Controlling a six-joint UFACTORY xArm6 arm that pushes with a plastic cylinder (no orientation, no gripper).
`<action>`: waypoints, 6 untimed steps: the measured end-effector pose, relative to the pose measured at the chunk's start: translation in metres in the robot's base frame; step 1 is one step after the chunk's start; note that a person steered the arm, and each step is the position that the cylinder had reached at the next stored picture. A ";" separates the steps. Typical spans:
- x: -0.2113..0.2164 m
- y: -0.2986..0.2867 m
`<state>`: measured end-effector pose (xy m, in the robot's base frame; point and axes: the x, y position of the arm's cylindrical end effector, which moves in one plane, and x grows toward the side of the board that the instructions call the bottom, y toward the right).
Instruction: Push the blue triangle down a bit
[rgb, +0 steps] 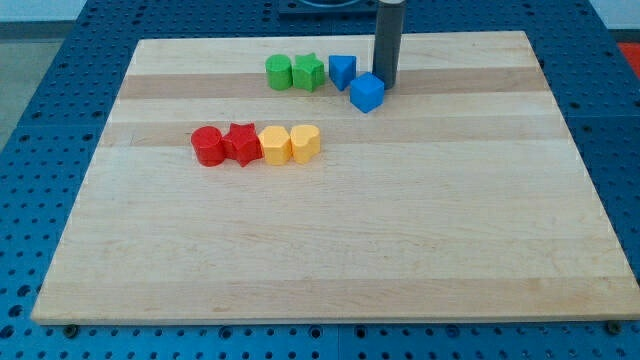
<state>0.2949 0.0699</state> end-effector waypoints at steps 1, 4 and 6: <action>-0.026 0.000; -0.049 -0.032; -0.033 -0.036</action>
